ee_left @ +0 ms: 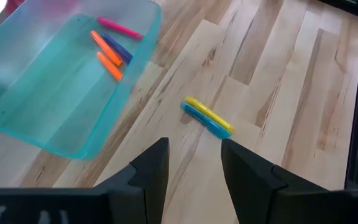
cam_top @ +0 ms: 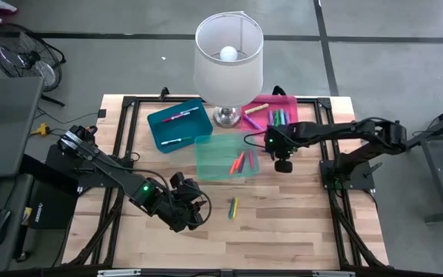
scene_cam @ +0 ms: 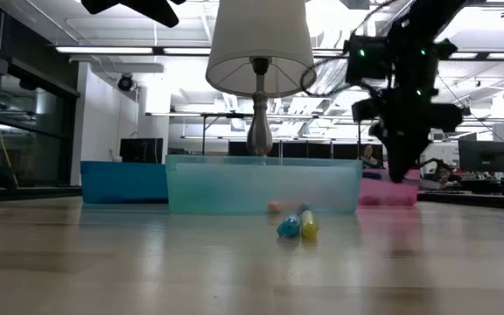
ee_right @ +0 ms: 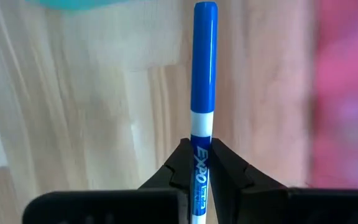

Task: Pick & Place Markers
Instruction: Put the blue marker pen into the blue bin

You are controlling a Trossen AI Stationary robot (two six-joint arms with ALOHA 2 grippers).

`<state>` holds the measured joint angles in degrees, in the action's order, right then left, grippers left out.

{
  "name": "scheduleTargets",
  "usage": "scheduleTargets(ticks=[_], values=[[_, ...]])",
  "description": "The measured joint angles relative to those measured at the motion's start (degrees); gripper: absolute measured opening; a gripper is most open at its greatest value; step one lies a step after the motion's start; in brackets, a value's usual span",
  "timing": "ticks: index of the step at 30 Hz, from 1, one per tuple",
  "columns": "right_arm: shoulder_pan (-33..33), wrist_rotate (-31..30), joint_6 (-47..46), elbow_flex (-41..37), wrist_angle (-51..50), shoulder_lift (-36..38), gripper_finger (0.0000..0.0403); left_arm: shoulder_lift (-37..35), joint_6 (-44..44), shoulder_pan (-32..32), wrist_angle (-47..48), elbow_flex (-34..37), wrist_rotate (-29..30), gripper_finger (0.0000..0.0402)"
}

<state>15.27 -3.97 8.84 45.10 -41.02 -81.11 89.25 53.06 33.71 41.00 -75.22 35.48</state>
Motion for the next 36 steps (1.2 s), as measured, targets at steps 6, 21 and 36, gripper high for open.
scheduleTargets(ticks=[6,21,36], values=[[-3.2,-5.3,-3.4,7.1,-8.0,0.5,0.002,0.0,0.0,-0.3,-0.6,0.0,0.0,0.0145],[-16.5,-7.8,-14.3,22.0,-3.8,15.1,0.002,0.0,-12.8,-9.1,-11.5,0.0,0.0,0.0145],[-26.9,-11.2,-15.4,22.9,19.0,18.9,0.002,0.0,-30.5,-21.1,-40.1,0.0,-9.7,0.0145]])
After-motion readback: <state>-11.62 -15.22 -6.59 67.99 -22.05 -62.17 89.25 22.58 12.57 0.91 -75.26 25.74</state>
